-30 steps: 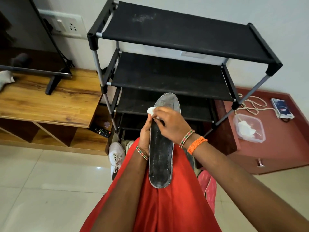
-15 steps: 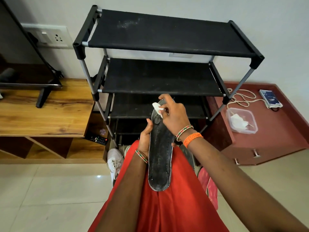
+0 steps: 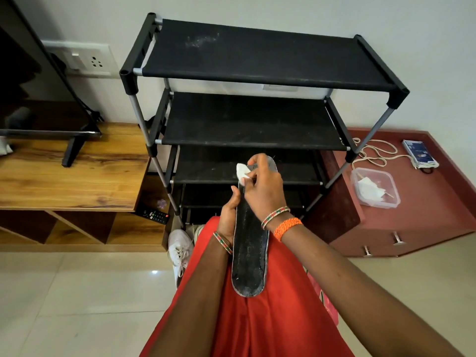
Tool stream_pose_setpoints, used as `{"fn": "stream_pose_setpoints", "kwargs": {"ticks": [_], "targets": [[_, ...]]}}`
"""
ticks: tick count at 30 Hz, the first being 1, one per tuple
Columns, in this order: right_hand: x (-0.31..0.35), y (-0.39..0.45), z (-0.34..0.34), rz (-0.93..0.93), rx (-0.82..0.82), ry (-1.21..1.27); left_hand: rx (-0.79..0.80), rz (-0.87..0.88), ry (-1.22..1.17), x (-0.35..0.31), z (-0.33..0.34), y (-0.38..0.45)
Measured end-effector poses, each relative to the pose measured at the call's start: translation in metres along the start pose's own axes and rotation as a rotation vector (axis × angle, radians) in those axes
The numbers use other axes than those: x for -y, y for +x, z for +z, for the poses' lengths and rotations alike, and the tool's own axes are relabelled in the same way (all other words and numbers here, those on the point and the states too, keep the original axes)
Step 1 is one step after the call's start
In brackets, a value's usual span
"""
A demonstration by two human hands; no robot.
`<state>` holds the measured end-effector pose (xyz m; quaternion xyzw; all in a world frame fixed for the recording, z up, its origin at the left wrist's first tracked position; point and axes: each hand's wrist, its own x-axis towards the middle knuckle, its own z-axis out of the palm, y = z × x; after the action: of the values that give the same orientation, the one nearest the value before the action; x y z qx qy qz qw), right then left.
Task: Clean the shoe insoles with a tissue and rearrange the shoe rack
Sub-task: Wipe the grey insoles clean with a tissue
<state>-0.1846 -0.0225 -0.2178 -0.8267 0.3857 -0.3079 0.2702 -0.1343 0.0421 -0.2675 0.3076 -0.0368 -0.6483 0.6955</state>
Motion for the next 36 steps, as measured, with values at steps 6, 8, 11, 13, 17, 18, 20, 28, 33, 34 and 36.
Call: {"fn": "stream_pose_setpoints", "kwargs": {"ticks": [6,8,11,13,17,18,20,28,33,34,36], "targets": [[-0.007,0.011,-0.005,-0.039,0.011,-0.111,0.007,-0.017,0.018,-0.002,0.001,0.0],[-0.012,0.017,-0.006,-0.013,-0.021,-0.131,0.005,-0.027,0.011,0.0,0.0,0.0],[-0.011,0.006,-0.005,-0.058,0.013,-0.128,0.01,-0.02,0.016,0.0,-0.001,0.002],[-0.01,-0.01,-0.005,-0.223,0.068,-0.128,-0.002,0.008,0.006,0.001,-0.003,0.006],[-0.022,-0.008,-0.017,-0.449,0.063,-0.198,0.024,-0.033,-0.002,0.003,-0.003,0.009],[-0.028,-0.001,-0.021,-0.449,0.04,-0.241,0.029,-0.056,0.008,0.004,-0.002,0.007],[-0.038,0.01,-0.025,-0.398,0.005,-0.299,0.072,-0.093,0.027,0.005,-0.004,0.006],[-0.045,0.005,-0.027,-0.573,0.166,-0.312,0.074,-0.159,0.016,0.005,-0.008,0.01],[-0.043,0.009,-0.027,-0.47,0.077,-0.315,0.1,-0.155,0.064,0.005,-0.01,0.012],[-0.039,0.003,-0.026,-0.529,0.138,-0.289,0.091,-0.146,0.052,0.005,-0.01,0.012],[-0.039,-0.003,-0.026,-0.624,0.254,-0.296,0.066,-0.143,0.029,0.005,-0.009,0.013]]}}
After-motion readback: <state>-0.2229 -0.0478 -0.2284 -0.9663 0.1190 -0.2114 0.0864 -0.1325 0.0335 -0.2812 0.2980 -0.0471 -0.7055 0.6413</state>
